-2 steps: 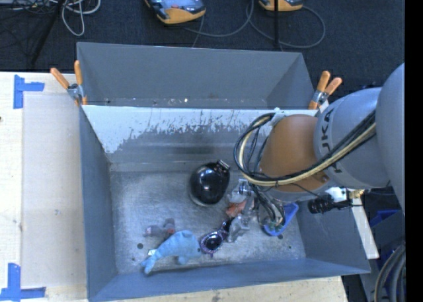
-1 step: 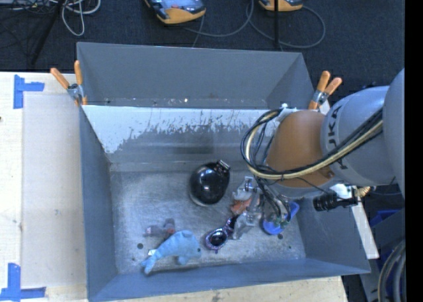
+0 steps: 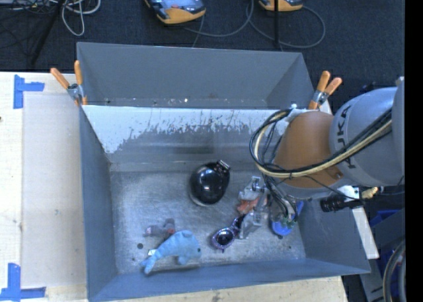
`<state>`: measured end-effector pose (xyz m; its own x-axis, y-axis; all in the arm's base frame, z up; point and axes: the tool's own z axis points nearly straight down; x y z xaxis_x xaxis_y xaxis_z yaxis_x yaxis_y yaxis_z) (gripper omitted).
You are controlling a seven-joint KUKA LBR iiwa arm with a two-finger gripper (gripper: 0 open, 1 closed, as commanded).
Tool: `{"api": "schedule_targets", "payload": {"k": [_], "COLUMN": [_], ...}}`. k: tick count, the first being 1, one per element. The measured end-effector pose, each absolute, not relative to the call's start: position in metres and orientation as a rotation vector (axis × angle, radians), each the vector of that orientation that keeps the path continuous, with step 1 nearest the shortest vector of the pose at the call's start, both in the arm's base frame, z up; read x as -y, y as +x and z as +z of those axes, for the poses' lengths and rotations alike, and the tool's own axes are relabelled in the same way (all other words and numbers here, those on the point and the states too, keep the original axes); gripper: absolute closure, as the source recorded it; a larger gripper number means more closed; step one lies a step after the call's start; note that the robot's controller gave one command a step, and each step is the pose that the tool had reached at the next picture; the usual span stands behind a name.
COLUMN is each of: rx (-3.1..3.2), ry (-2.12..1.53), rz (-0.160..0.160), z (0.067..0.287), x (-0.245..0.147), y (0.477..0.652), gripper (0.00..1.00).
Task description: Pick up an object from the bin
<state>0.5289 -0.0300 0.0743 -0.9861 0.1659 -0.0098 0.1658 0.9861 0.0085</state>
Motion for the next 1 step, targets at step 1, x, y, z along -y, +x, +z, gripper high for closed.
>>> {"api": "schedule_targets", "payload": {"k": [1], "rx": [-3.132], "ry": [0.169], "rz": [-0.001], "z": [0.2364], "x": [0.0482], "y": [0.5203], "gripper": [1.0]}}
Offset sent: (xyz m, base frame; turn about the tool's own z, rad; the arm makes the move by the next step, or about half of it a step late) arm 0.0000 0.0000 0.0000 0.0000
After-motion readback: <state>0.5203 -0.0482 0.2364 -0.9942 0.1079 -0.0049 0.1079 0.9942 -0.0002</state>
